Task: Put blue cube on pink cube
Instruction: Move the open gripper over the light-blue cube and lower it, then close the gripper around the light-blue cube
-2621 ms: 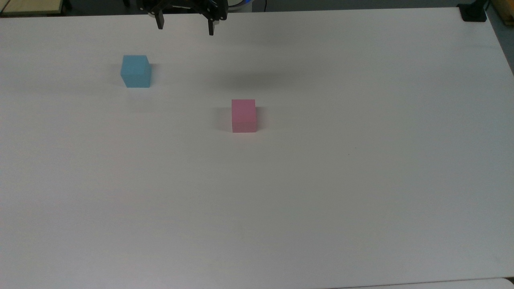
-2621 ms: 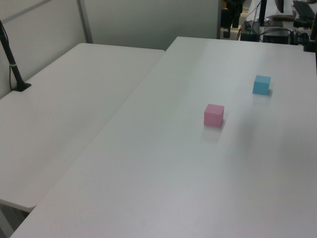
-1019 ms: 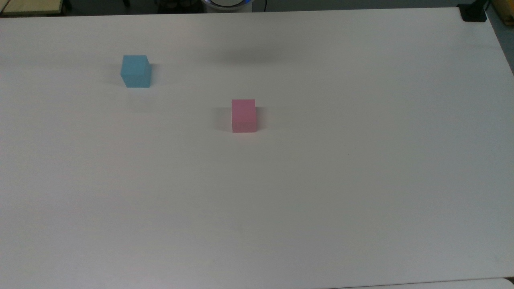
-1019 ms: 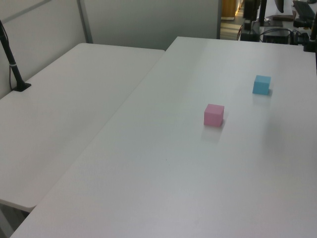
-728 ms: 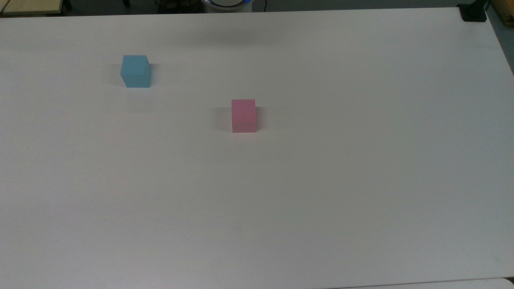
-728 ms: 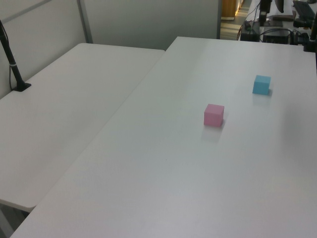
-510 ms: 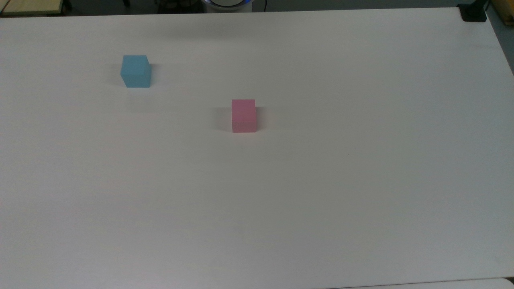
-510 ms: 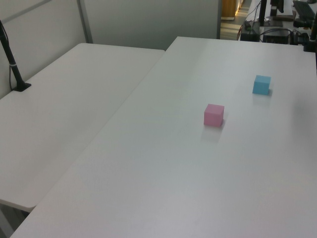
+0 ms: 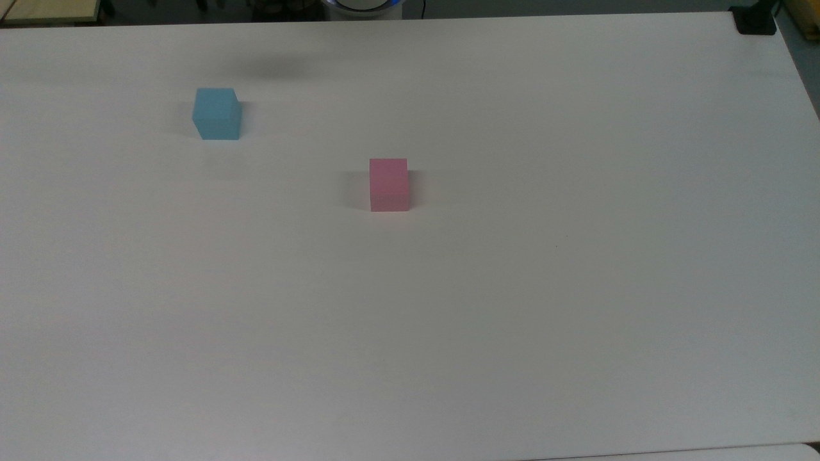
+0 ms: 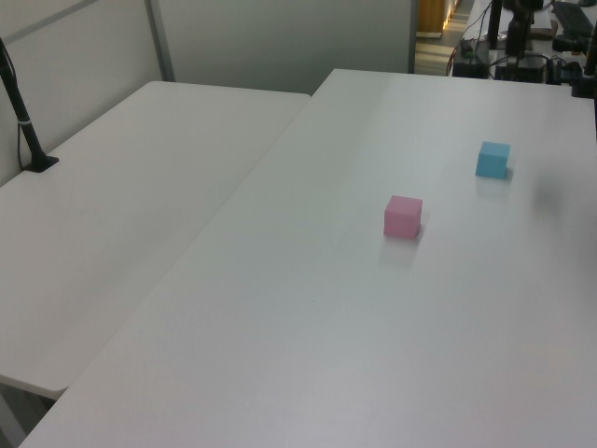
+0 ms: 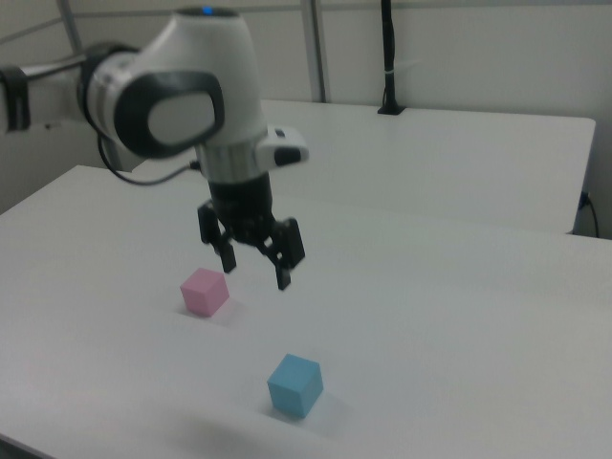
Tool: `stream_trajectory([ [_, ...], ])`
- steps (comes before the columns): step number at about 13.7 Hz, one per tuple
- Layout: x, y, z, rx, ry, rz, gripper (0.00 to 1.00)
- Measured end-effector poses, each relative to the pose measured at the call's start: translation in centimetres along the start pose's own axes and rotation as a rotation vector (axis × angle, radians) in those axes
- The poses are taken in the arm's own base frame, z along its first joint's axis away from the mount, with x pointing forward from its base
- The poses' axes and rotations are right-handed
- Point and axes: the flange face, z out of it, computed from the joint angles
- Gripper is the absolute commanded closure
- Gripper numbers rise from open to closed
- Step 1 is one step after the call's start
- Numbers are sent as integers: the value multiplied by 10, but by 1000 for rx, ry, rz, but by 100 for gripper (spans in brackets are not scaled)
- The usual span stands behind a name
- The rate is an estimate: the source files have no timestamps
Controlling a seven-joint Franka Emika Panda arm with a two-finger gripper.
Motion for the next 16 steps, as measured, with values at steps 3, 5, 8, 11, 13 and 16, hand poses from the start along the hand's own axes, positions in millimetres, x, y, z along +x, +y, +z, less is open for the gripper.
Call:
stream_trajectory([
  [3,9,3,86,-29,-25,-19,0],
  [5,15,11,140,-48,-20,-20,0],
  [8,14,21,174,-50,-22,-5,0],
  [11,16,22,183,-47,-32,-6,0],
  [13,16,22,183,-47,-32,-6,0],
  [16,16,21,185,-46,-37,-7,0],
])
